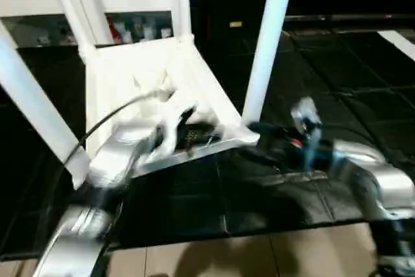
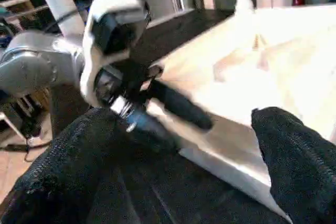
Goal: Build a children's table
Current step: Rotate table base
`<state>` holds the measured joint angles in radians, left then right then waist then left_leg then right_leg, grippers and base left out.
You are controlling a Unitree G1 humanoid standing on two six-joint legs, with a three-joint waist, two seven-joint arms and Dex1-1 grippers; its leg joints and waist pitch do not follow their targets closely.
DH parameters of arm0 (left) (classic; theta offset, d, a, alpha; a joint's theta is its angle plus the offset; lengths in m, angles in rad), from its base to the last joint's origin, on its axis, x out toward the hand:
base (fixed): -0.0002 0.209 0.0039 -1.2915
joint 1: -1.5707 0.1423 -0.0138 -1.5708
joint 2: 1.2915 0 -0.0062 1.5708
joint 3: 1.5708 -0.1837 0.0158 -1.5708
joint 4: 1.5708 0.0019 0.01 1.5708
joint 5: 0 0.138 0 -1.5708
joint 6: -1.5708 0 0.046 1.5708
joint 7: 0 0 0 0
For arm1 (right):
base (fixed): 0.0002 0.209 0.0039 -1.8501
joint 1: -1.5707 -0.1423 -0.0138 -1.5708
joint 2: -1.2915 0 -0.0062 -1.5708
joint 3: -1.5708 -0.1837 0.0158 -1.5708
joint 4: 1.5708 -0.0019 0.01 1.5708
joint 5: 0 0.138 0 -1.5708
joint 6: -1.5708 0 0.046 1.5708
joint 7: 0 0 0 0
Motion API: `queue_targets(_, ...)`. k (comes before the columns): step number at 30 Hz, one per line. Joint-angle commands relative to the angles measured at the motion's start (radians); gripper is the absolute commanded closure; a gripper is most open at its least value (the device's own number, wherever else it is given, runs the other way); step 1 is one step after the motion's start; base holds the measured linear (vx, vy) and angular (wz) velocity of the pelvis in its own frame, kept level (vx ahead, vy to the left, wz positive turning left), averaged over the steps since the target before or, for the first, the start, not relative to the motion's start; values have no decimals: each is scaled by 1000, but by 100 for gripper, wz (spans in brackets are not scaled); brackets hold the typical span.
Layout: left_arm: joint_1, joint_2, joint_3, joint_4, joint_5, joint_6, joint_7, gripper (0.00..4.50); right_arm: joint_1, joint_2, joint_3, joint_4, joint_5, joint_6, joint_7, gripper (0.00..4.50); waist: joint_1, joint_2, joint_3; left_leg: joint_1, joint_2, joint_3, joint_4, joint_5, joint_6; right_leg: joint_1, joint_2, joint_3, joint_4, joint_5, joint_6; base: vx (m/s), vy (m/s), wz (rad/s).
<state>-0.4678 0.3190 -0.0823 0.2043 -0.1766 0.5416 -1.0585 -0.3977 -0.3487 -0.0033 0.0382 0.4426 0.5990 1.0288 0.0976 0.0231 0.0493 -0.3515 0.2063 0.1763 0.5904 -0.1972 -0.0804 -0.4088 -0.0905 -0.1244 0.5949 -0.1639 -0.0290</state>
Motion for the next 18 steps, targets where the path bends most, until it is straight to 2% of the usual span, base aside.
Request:
queue_targets(1, 59, 50, 14, -137, -52, 98, -32, 198, -21, 28, -6, -7, 18, -6, -39, 0, -1, -5, -63, 3, 31, -7, -70, -166, 41, 56, -63, 60, -76, -319, -156, 0, 0, 0)
queue_targets(2, 80, 65, 17, -162, -61, 115, -39, 193, -25, 37, -3, 0, 13, -17, -48, 0, -6, -5, -59, 0, 30, -8, -75, -176, 38, 55, -60, 59, -78, -329, -155, 0, 0, 0)
queue_targets(3, 124, 94, 29, -213, -77, 152, -45, 189, -33, 56, 2, 16, 1, -32, -71, 0, -9, -5, -60, 3, 27, -7, -73, -184, 33, 54, -59, 59, -81, -342, -147, 0, 0, 0)
queue_targets(5, 153, 114, 43, -246, -86, 175, -44, 165, -39, 71, 5, 30, -13, -49, -89, 0, -12, -4, -60, 2, 28, -8, -75, -183, 27, 55, -59, 61, -76, -332, -149, 0, 0, 0)
queue_targets(6, 172, 127, 52, -266, -93, 191, -44, 157, -44, 79, 6, 41, -20, -56, -104, 0, -13, -5, -57, 2, 26, -7, -75, -188, 27, 54, -58, 61, -79, -352, -139, 0, 0, 0)
queue_targets(9, 232, 176, 74, -320, -117, 225, -59, 134, -64, 108, 6, 78, -38, -69, -152, 0, -15, -2, -56, 6, 25, -8, -75, -202, 19, 51, -58, 62, -82, -375, -129, 0, 0, 0)
queue_targets(11, 282, 221, 86, -366, -140, 251, -72, 122, -77, 132, 4, 100, -48, -79, -188, 0, -18, 3, -55, 4, 23, -9, -78, -206, 17, 51, -55, 62, -81, -370, -128, 0, 0, 0)
queue_targets(12, 308, 243, 95, -392, -154, 266, -78, 111, -84, 144, 4, 110, -55, -89, -204, 0, -21, 3, -58, 2, 24, -11, -78, -200, 10, 53, -57, 63, -74, -348, -135, 0, 0, 0)
queue_targets(14, 369, 284, 124, -449, -183, 307, -85, 102, -101, 169, 2, 143, -71, -115, -255, 0, -25, 4, -57, 4, 25, -10, -79, -194, 12, 52, -53, 64, -72, -319, -144, 0, 0, 0)
queue_targets(15, 396, 299, 139, -468, -190, 319, -89, 102, -109, 178, -2, 161, -79, -128, -279, 0, -30, 4, -55, 0, 25, -10, -80, -201, 10, 52, -55, 64, -69, -319, -154, 0, 0, 0)
queue_targets(17, 437, 323, 162, -488, -202, 334, -96, 76, -121, 189, -9, 189, -91, -148, -314, 0, -36, -2, -52, 3, 22, -9, -80, -228, 8, 50, -55, 64, -75, -364, -145, 0, 0, 0)
queue_targets(18, 458, 338, 174, -497, -206, 338, -101, 68, -128, 193, -16, 207, -98, -159, -332, 0, -37, -1, -48, 8, 21, -8, -81, -251, 7, 46, -53, 63, -84, -409, -132, 0, 0, 0)
